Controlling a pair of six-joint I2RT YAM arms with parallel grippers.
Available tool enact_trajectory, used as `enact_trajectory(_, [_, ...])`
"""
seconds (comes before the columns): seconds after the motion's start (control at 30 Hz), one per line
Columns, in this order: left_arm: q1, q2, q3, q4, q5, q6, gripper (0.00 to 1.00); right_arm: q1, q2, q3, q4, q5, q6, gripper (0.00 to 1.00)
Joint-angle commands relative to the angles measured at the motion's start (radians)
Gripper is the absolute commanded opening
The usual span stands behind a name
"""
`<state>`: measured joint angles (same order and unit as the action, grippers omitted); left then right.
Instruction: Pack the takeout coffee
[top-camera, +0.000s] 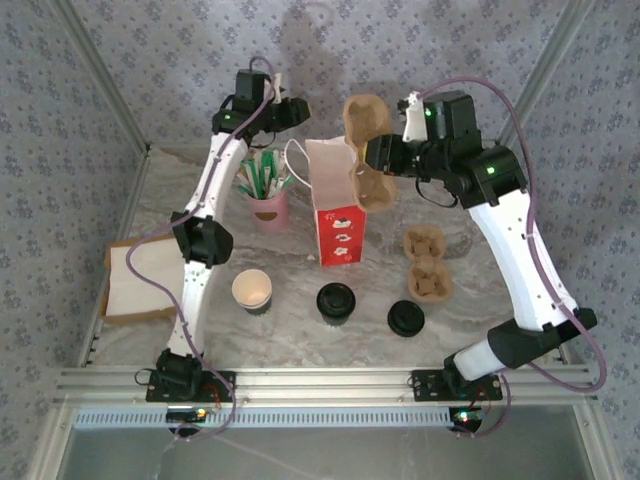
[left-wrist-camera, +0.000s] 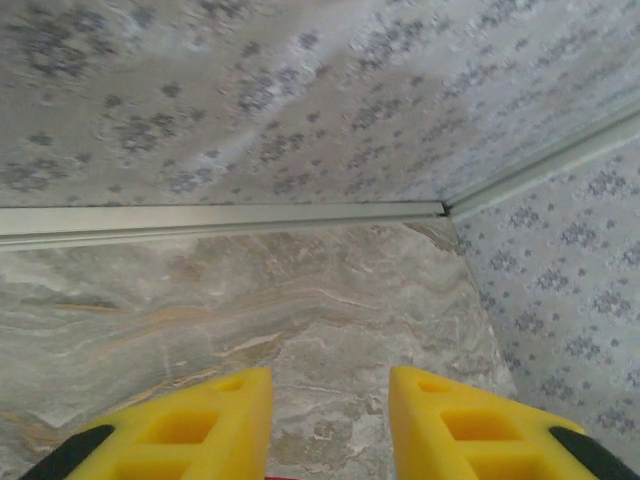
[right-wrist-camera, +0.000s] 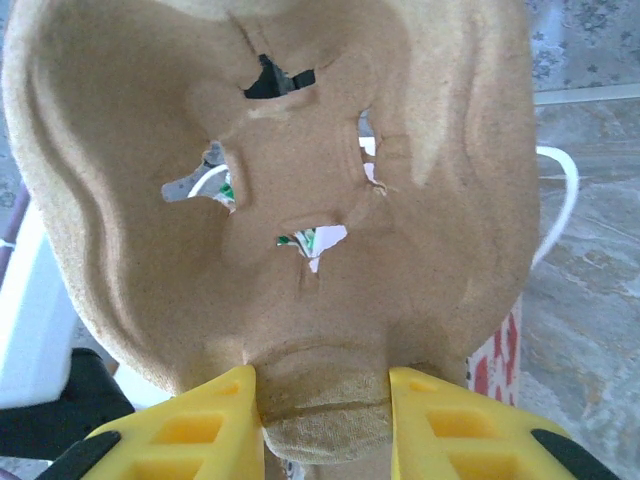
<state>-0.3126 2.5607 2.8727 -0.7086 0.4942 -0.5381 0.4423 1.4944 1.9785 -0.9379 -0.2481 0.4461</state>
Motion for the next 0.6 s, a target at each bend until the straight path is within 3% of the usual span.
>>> enact_trajectory(0.0, [-0.018,0.021,-0.001,0.021,0.032,0.031,0.33,0.007,0.026,0.048,0.051,-0.05,0.031,0.32])
enact_trajectory(0.57, [-0.107,0.006,-0.033,-0.047,0.069,0.039,0.22,0.008,0.056,0.044,0.074,-0.099,0.049,0.32])
